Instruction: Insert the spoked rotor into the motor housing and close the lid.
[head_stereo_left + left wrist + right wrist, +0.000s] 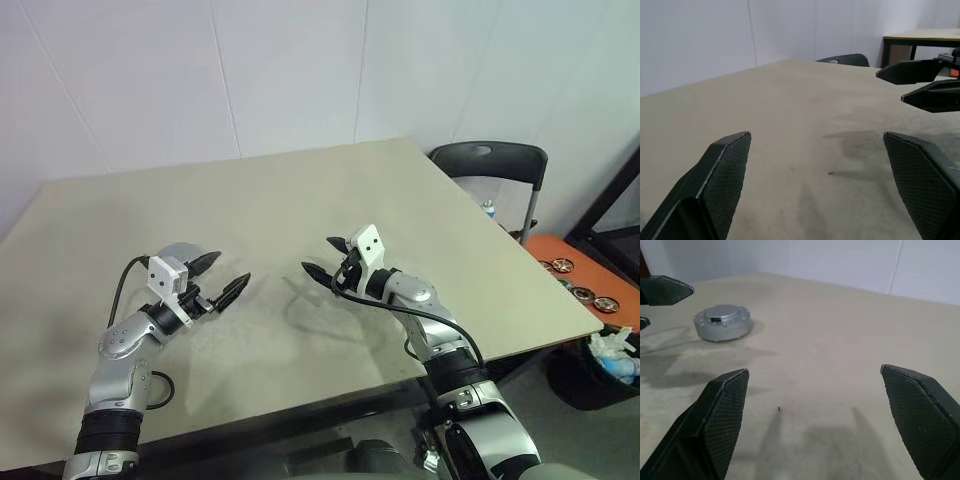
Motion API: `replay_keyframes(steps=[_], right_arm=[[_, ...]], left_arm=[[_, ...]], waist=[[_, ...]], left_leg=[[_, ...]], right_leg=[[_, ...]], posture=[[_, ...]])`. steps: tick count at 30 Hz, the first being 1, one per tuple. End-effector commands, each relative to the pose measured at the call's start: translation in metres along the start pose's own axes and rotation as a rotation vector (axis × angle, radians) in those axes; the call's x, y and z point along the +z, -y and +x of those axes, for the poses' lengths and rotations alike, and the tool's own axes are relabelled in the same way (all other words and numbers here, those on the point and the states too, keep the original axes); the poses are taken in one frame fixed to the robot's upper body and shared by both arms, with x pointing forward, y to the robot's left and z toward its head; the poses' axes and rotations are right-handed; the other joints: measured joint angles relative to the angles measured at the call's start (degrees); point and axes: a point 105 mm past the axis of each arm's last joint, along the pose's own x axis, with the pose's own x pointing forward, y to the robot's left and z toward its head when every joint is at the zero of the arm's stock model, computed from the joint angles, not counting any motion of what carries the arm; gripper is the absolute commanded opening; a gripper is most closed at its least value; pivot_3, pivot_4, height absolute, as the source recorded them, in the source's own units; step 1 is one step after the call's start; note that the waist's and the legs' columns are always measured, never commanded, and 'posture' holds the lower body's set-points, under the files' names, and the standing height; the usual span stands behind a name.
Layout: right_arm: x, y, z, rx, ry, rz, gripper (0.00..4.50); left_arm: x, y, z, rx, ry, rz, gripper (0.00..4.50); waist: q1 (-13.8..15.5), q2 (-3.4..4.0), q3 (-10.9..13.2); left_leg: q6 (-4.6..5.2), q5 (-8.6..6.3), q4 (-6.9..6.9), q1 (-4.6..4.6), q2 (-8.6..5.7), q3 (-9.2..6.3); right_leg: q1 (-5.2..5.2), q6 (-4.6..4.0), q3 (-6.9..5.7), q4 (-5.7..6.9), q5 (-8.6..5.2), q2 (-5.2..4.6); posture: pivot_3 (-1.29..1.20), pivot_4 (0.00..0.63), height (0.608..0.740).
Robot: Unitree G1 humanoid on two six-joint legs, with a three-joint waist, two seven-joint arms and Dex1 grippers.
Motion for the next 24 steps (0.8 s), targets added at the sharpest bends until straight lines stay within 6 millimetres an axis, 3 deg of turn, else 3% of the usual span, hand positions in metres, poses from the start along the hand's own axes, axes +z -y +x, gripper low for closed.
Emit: replay_keyframes(steps=[1,24], right_arm=[[0.0184,0.0037,0.0049,-0.007,0.052,-0.050,4.43],[0.0183,0.0043,0.0051,-0.012,0.049,-0.077,4.43]], left_arm=[[0.0079,-0.0020,0.0025,-0.009,0.021,0.022,4.50],[0.0012,-0.0017,0.0082,-0.007,-0.004,0.033,4.50]], waist=[[0.2,0.00,0.0],[0.1,0.01,0.0]], left_leg=[[0.00,0.00,0.00,0.00,0.00,0.00],[0.00,0.00,-0.01,0.00,0.00,0.00]], right_leg=[[0.00,0.00,0.00,0.00,0.00,0.00],[0.01,0.00,0.00,-0.03,0.00,0.00]], posture=[[0.00,0.000,0.740],[0.00,0.000,0.740]])
